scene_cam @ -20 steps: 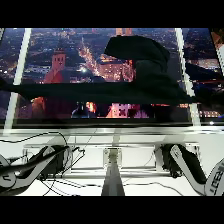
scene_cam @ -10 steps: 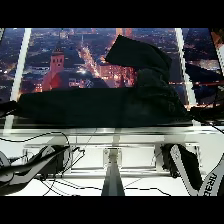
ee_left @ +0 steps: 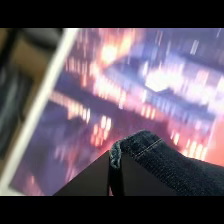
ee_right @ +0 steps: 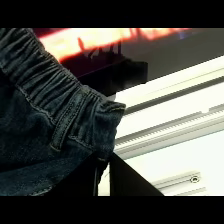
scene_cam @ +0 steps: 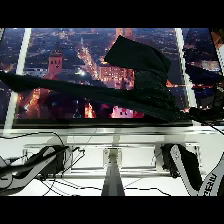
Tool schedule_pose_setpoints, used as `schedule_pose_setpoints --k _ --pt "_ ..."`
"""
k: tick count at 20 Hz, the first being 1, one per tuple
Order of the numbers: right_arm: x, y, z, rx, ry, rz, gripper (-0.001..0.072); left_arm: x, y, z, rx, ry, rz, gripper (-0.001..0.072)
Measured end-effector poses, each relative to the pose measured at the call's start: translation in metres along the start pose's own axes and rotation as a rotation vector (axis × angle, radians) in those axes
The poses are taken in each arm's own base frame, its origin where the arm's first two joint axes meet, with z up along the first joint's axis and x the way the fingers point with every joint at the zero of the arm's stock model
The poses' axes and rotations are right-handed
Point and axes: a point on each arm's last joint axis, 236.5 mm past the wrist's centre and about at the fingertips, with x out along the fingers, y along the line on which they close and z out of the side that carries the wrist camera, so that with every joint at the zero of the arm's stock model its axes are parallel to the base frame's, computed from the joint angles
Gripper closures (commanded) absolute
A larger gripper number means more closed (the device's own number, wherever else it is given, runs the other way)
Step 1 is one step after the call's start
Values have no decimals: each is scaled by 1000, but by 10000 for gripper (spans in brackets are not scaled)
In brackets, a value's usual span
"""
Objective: Fold the clothes and pants, and hang the long-sleeved shirts on hangers.
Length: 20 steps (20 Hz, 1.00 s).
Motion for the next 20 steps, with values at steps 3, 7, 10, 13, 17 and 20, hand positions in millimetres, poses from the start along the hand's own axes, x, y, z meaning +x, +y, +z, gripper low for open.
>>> schedule_pose_setpoints --k 3,7,10,13,17,20 --pt "0 -2 0 -2 -1 -9 680 2 -4 -10 -10 32 -6 685" --pt "0 -6 1 -6 -3 -25 680 30 -29 -111 8 295 -47 685" --pt "0 -5 1 -6 -2 -22 680 36 -45 -209 63 536 -63 684" --pt "0 -5 0 -5 0 -20 680 28 -41 -277 108 700 -45 684" --pt "0 -5 0 -5 0 -21 680 20 -27 -317 98 794 -11 684" --pt "1 -6 2 -6 -8 -24 680 17 -19 -328 79 819 4 684"
